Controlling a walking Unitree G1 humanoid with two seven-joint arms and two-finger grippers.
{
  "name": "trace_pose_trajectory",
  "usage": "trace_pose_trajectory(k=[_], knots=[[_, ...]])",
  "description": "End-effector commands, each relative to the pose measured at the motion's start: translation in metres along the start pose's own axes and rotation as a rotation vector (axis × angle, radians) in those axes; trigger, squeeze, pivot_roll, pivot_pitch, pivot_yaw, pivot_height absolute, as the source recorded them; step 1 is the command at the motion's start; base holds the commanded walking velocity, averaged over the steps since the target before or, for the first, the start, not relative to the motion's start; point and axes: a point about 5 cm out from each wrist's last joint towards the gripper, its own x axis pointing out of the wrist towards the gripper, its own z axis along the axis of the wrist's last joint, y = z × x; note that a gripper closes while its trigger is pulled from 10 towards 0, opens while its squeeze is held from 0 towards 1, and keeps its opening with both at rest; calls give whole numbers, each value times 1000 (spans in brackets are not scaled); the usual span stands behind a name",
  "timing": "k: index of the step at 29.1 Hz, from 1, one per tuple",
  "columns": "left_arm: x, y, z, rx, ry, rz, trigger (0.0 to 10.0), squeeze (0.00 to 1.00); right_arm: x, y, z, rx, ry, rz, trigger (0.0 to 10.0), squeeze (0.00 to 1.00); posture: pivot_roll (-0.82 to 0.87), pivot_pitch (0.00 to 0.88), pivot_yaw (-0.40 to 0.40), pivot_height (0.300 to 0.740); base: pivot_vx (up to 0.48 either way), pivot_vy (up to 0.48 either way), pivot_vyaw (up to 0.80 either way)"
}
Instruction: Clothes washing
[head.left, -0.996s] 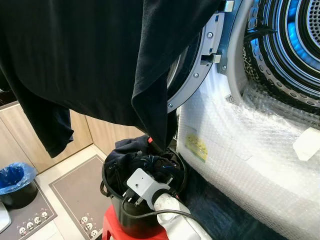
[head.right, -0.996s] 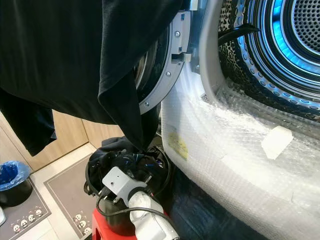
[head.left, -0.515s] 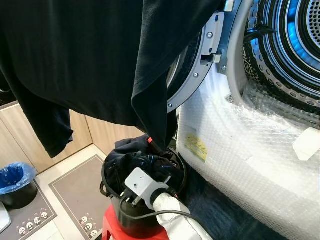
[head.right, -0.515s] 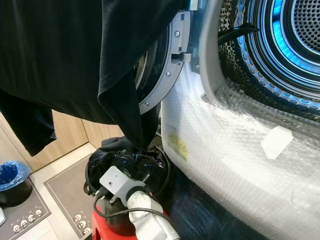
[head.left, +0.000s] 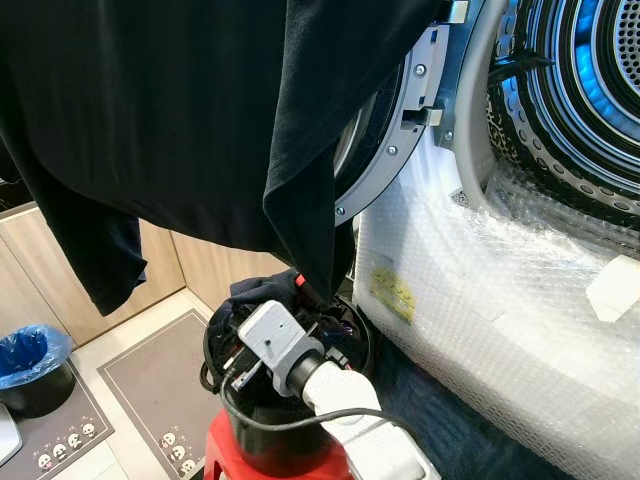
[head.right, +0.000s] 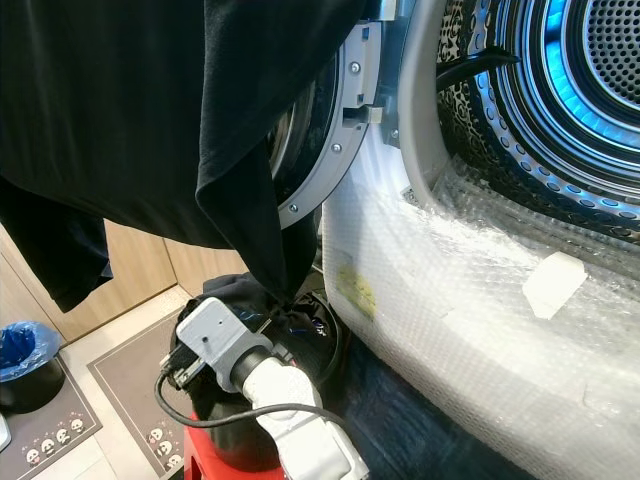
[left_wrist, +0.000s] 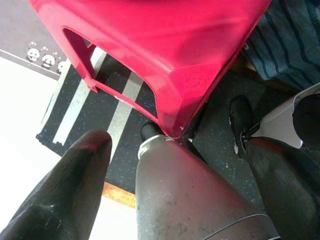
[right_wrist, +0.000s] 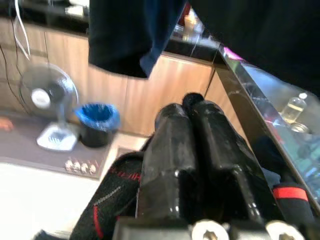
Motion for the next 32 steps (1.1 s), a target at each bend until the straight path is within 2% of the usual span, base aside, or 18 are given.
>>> trace_pose_trajectory(k=[1, 3, 4, 6, 11, 14, 17, 20, 21, 22, 24, 25, 32], knots=[[-2, -10, -17, -15, 73, -32, 10000, 0, -5, 10, 7, 108, -78, 39, 10000, 0, -37, 0, -30, 740, 0, 0, 0], [-2, -10, -17, -13, 72, -33, 10000, 0, -7, 10, 8, 137, -91, 62, 10000, 0, -37, 0, -31, 740, 0, 0, 0], [-2, -10, -16, -12, 72, -35, 10000, 0, -12, 11, 12, 177, -123, 110, 10000, 0, -36, 0, -32, 740, 0, 0, 0], [-2, -11, -16, -10, 71, -36, 10000, 0, -20, 10, 17, 201, -174, 203, 10000, 0, -37, 0, -31, 740, 0, 0, 0], [-2, -11, -16, -12, 70, -36, 10000, 0, -31, 9, 16, 213, -195, 303, 10000, 0, -39, 0, -30, 740, 0, 0, 0], [-2, -11, -15, -13, 70, -35, 10000, 0, -52, 2, 12, 263, -201, 450, 10000, 0, -39, 0, -30, 740, 0, 0, 0], [-2, -10, -15, -15, 69, -34, 10000, 0, -64, -2, 13, 284, -206, 510, 10000, 0, -38, 0, -28, 740, 0, 0, 0], [-2, -10, -15, -16, 69, -32, 10000, 0, -68, -4, 14, 300, -209, 529, 10000, 0, -39, 0, -26, 740, 0, 0, 0], [-2, -9, -15, -15, 68, -30, 10000, 0, -79, -13, 16, 318, -210, 559, 10000, 0, -46, 0, -16, 740, 0, 0, 0], [-2, -9, -15, -15, 68, -30, 10000, 0, -79, -13, 16, 318, -210, 559, 10000, 0, -46, 0, -16, 740, 0, 0, 0], [-2, -8, -14, -2, 68, -27, 10000, 0, -93, -27, 18, 321, -210, 586, 10000, 0, -53, 0, -8, 740, 0, 0, 0], [-2, -8, -14, -2, 68, -27, 10000, 0, -93, -27, 18, 321, -210, 586, 10000, 0, -53, 0, -8, 740, 0, 0, 0], [-1, -6, -13, 36, 71, -20, 10000, 0, -116, -60, 35, 300, -242, 612, 10000, 0, -67, 0, 14, 740, 0, 0, 0]])
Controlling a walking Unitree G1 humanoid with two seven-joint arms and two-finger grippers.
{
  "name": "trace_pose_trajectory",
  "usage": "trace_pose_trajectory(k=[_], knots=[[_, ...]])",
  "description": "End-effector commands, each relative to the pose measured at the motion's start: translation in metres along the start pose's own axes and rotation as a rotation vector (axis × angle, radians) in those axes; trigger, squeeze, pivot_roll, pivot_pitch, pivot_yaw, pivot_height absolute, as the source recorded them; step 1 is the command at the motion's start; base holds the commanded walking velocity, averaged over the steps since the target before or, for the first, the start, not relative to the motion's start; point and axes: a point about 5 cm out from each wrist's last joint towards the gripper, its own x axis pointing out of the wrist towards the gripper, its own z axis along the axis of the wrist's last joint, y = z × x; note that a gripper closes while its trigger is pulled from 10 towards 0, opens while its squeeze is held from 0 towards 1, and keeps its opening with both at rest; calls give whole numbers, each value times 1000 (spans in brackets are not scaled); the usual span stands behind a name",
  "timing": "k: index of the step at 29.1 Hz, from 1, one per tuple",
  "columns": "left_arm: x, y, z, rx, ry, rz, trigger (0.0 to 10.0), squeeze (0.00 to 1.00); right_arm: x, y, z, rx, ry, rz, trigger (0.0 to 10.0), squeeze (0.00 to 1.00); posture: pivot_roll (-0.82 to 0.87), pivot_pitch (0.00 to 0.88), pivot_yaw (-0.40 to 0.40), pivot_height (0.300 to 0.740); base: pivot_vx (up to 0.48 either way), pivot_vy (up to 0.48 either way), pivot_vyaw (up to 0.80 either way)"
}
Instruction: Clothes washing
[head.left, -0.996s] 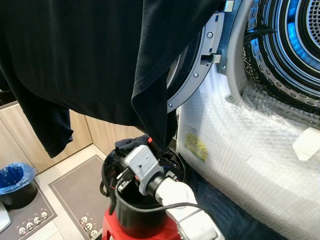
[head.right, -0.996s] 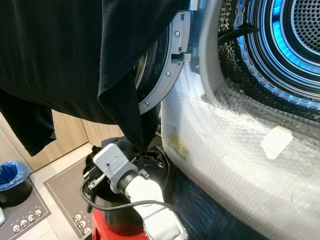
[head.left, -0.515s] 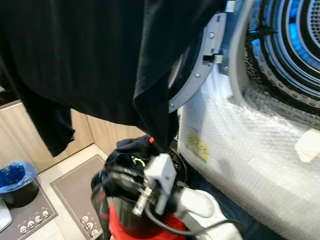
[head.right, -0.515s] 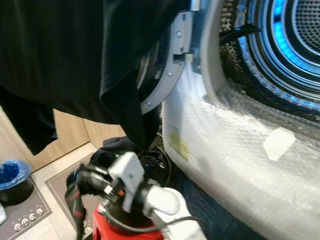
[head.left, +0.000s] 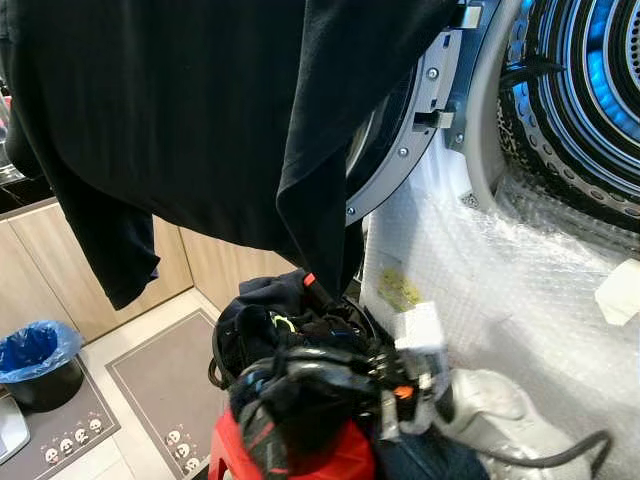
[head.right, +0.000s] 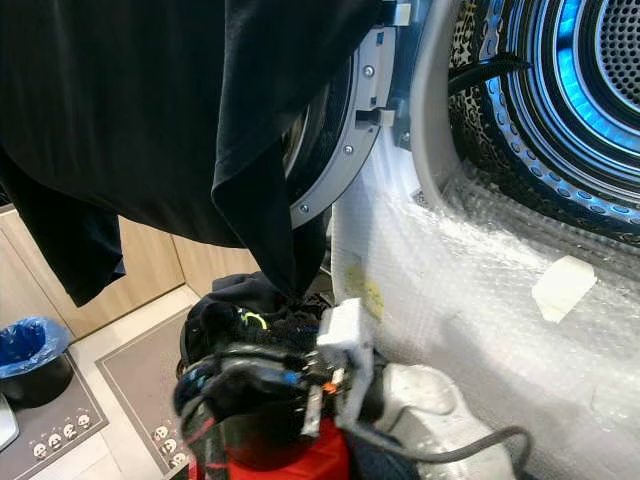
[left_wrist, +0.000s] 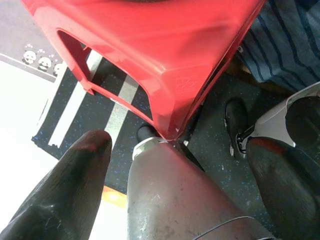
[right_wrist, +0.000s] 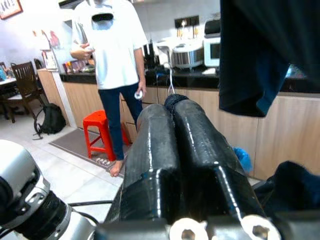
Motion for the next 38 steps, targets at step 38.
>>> trace_pose_trajectory(k=[38], knots=[[-5, -3, -28, 67, 118, 6, 10000, 0, -145, -20, 145, -379, 6, -374, 10000, 0, -90, 0, 10, 740, 0, 0, 0]])
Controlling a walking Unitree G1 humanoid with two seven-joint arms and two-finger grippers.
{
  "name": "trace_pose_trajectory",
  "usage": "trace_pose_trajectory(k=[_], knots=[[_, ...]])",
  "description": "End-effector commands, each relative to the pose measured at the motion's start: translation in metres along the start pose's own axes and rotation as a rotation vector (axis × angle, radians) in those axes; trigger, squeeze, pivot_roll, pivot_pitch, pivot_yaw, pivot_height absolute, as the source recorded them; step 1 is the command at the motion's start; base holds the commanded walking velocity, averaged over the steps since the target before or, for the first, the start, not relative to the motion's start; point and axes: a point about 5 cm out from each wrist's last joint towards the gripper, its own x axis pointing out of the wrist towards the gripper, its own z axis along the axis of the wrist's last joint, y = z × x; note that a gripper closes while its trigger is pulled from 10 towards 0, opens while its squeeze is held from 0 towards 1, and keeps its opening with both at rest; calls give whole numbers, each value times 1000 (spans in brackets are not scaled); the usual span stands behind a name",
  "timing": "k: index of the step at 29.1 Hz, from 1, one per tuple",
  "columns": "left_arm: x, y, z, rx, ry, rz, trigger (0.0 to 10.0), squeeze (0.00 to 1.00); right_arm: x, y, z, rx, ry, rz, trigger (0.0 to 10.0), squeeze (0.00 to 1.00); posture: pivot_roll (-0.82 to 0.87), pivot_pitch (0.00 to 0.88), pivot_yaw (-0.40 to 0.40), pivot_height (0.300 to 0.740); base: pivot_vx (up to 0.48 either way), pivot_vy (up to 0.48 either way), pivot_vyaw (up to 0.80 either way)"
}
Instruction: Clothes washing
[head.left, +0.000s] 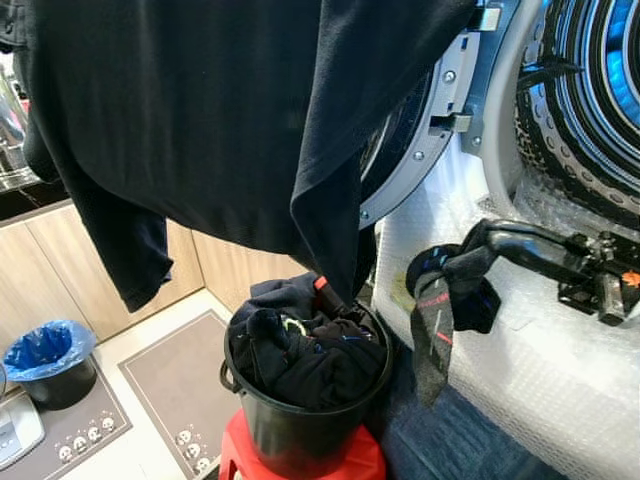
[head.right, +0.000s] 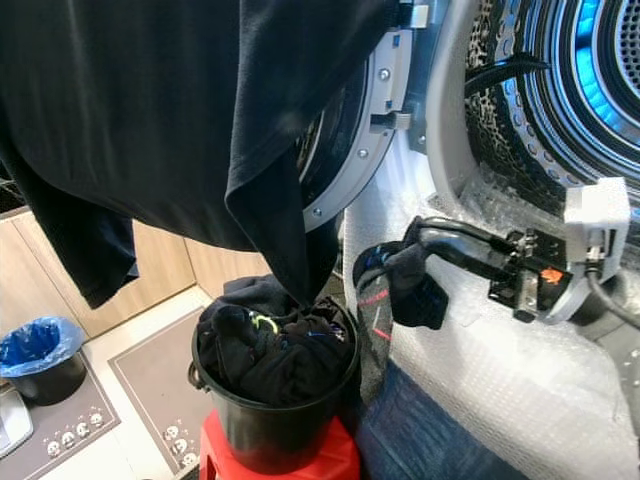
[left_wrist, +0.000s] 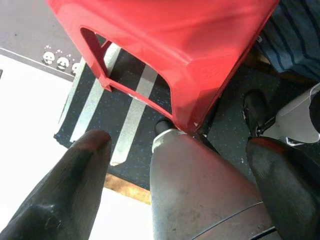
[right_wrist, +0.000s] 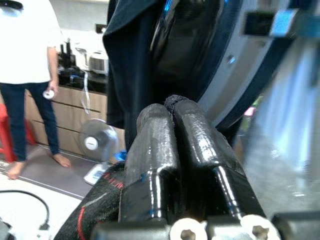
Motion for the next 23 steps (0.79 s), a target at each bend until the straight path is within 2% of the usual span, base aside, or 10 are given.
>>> trace_pose_trajectory(k=[1, 4, 8, 14, 15, 16, 17, 19, 20, 23], knots=[[-5, -4, -26, -3, 100, -17, 10000, 0, -11, -1, 18, -71, -19, -24, 10000, 0, -91, 0, 9, 740, 0, 0, 0], [-5, -4, -27, -4, 100, -17, 10000, 0, -12, -1, 18, -69, -17, -21, 10000, 0, -91, 0, 9, 740, 0, 0, 0], [-6, -3, -30, -10, 111, -16, 10000, 0, -19, 13, 28, -68, -36, 7, 10000, 0, -101, 0, 13, 740, 0, 0, 0], [-6, -3, -30, -9, 113, -18, 10000, 0, -20, 14, 35, -85, -53, 10, 10000, 0, -112, 0, 17, 740, 0, 0, 0], [-6, -4, -30, 0, 114, -24, 10000, 0, -23, 9, 51, -116, -85, -1, 10000, 0, -127, 0, 19, 740, 0, 0, 0], [-6, -4, -30, 0, 114, -24, 10000, 0, -23, 9, 51, -116, -85, -1, 10000, 0, -127, 0, 19, 740, 0, 0, 0], [-6, -5, -30, 5, 115, -28, 10000, 0, -25, 3, 63, -143, -110, -17, 10000, 0, -131, 0, 21, 740, 0, 0, 0], [-6, -5, -30, 5, 115, -30, 10000, 0, -26, 0, 68, -142, -118, -29, 10000, 0, -135, 0, 22, 740, 0, 0, 0], [-6, -5, -30, 5, 115, -32, 10000, 0, -28, -8, 75, -144, -129, -81, 10000, 0, -137, 0, 21, 740, 0, 0, 0], [-6, -5, -29, 4, 115, -32, 10000, 0, -29, -13, 80, -147, -136, -108, 10000, 0, -137, 0, 21, 740, 0, 0, 0]])
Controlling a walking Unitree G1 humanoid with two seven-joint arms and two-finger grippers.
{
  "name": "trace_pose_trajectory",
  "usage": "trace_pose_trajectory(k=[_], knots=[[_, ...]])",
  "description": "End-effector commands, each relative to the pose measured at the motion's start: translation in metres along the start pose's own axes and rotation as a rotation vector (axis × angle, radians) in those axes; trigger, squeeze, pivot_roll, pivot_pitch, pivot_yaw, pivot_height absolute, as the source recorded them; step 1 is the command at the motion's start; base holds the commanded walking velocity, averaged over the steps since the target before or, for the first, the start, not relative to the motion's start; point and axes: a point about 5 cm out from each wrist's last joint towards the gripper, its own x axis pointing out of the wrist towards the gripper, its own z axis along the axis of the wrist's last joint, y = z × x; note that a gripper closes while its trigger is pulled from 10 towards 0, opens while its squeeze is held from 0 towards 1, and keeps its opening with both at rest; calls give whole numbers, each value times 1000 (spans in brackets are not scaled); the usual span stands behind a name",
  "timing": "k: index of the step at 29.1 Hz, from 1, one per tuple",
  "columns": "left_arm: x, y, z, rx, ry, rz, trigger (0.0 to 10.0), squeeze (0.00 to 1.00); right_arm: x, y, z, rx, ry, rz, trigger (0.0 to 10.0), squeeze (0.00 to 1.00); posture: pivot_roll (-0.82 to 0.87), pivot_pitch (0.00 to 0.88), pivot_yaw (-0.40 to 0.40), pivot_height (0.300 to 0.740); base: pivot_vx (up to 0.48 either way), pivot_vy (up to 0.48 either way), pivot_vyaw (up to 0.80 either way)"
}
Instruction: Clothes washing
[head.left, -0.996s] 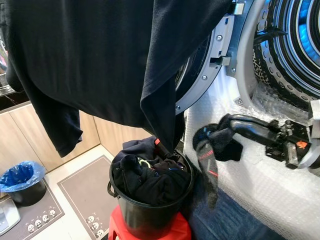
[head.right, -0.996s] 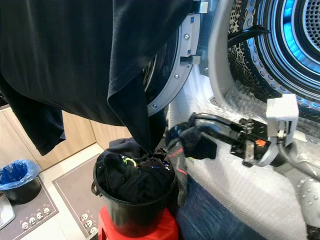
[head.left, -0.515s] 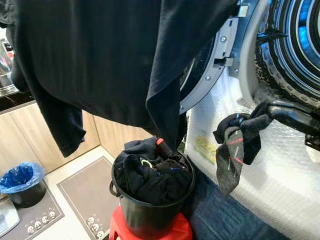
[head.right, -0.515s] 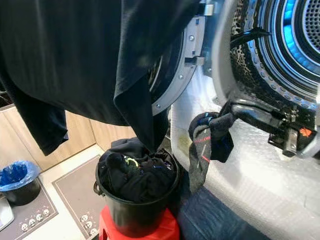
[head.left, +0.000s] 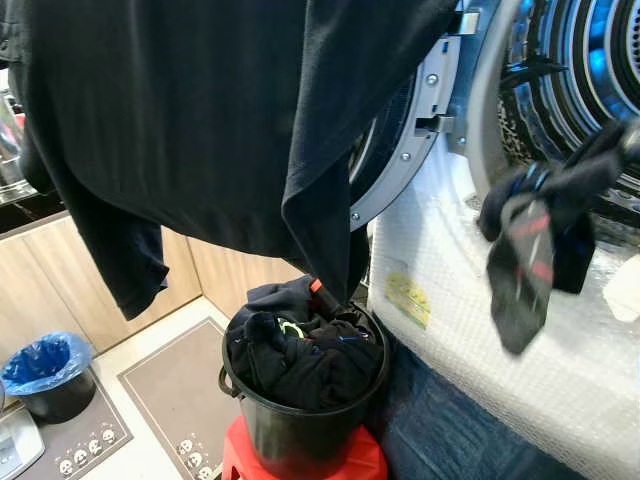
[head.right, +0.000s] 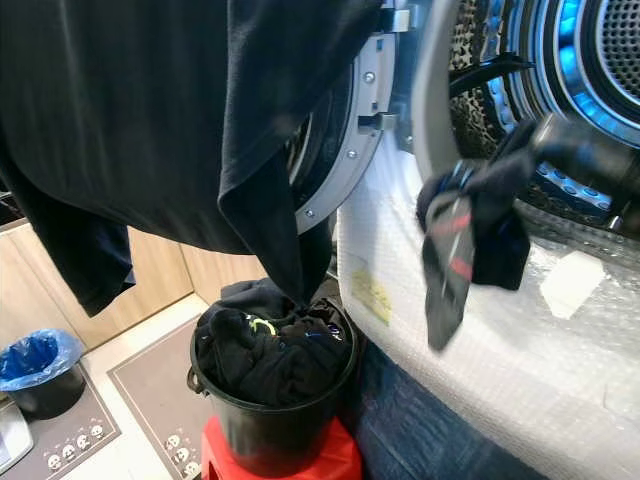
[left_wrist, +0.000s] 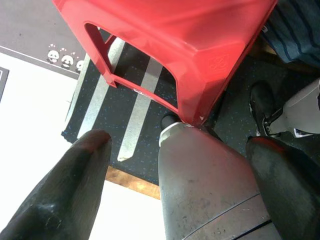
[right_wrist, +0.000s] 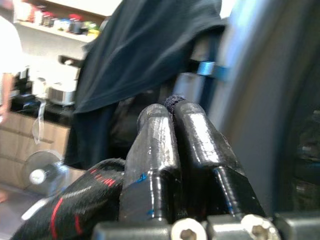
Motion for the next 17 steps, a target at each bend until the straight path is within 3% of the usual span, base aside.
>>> trace_pose_trajectory(k=[1, 7, 12, 14, 15, 17], knots=[[-3, -6, -22, 8, 93, -32, 10000, 0, -1, -1, 2, 1, 3, -11, 10000, 0, -137, 0, 21, 740, 0, 0, 0], [-3, -5, -20, -4, 87, -23, 10000, 0, 21, -41, 3, -42, 42, -209, 10000, 0, -127, 0, 16, 740, 0, 0, 0], [-3, -6, -19, -4, 85, -24, 10000, 0, 29, -56, 1, -26, 68, -316, 10000, 0, -126, 0, 16, 740, 0, 0, 0], [-3, -6, -19, -6, 82, -24, 10000, 0, 33, -65, 0, -21, 80, -386, 10000, 0, -124, 0, 14, 740, 0, 0, 0], [-3, -6, -18, -10, 78, -25, 10000, 0, 41, -81, 0, -11, 111, -515, 10000, 0, -124, 0, 13, 740, 0, 0, 0], [-3, -6, -18, -12, 77, -26, 10000, 0, 45, -86, 0, -6, 126, -563, 10000, 0, -124, 0, 12, 740, 0, 0, 0]])
